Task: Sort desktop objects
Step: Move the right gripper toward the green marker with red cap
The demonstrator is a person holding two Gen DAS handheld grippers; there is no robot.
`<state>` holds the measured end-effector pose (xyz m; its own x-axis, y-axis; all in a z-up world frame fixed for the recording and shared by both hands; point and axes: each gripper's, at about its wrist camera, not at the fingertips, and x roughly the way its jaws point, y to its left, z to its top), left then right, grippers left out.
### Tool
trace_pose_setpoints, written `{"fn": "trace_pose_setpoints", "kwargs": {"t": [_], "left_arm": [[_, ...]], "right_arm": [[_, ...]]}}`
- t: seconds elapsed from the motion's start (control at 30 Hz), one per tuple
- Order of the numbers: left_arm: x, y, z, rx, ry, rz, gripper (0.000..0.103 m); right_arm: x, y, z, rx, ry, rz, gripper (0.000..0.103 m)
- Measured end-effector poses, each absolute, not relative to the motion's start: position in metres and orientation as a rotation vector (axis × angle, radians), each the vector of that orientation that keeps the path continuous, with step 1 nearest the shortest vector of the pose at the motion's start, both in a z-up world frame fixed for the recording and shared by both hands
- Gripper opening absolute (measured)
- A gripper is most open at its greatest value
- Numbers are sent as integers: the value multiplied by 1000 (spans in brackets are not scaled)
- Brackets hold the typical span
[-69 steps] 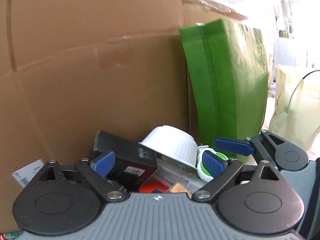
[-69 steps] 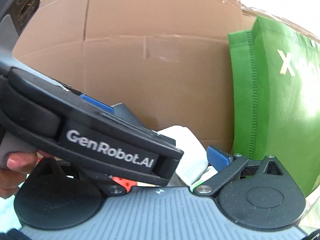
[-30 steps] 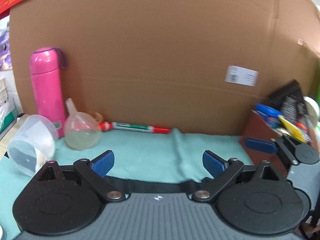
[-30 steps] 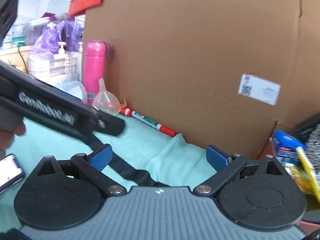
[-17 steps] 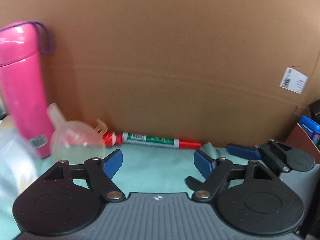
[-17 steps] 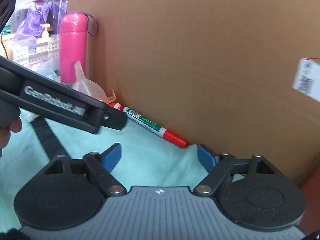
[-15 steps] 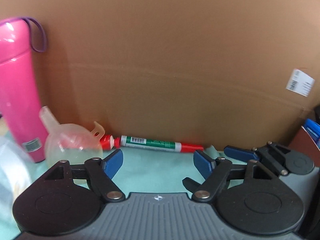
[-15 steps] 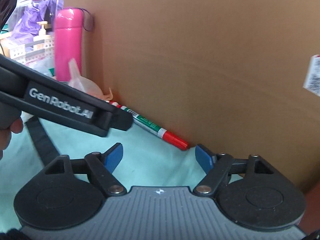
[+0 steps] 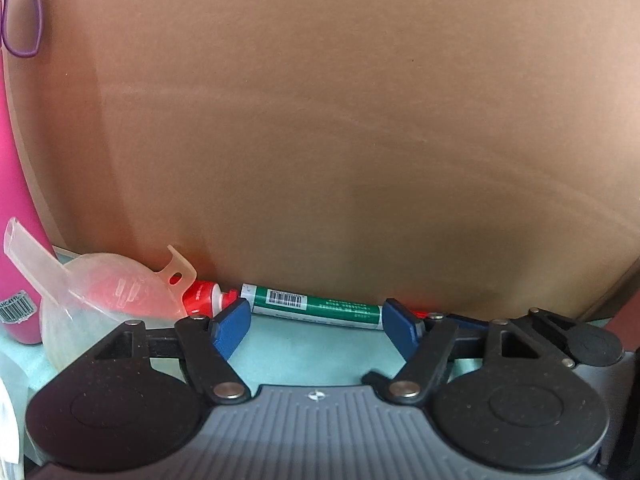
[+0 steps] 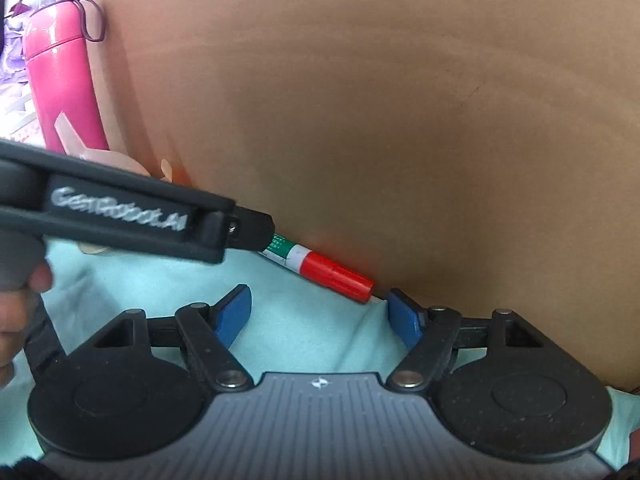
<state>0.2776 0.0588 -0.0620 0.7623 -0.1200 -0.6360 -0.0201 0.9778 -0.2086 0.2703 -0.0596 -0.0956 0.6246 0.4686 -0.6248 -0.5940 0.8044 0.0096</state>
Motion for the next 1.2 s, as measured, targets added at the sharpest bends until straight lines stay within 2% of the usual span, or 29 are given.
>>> {"fn": "trace_pose_setpoints", "kwargs": {"t": [0.1,0.13,0.2,0.33,0.53,0.7,1.0,1.07,1.1,1.13,1.2], "left_arm": [[262,62,-61,-207,698,-71,76],[258,62,-62,-198,699,-67,76],[253,63,-63,-190,706,-55,76],[243,64,-63,-201,716,-44,76],[228,68,-59,-206,711,-38,78],[214,69,-59,-223,706,-45,80],[191,58,-62,-206,729,-41,81],[185,57,-62,-198,730,-46,81],[182,56,-62,-195,733,-46,81],[180,55,-62,-195,738,-43,81],[174,52,-63,-195,747,-33,81]], "right_arm": [[252,-67,-90,-269,638,741,71],[245,-71,-87,-271,622,794,63],[239,-75,-83,-254,619,828,59],[254,-68,-88,-290,625,624,61],[265,-65,-94,-208,656,663,66],[240,-86,-83,-205,614,839,64],[262,-61,-93,-306,600,701,64],[259,-56,-92,-307,611,752,56],[252,-54,-91,-331,603,783,45],[243,-51,-90,-370,585,804,27],[222,-36,-96,-425,569,825,12]]}}
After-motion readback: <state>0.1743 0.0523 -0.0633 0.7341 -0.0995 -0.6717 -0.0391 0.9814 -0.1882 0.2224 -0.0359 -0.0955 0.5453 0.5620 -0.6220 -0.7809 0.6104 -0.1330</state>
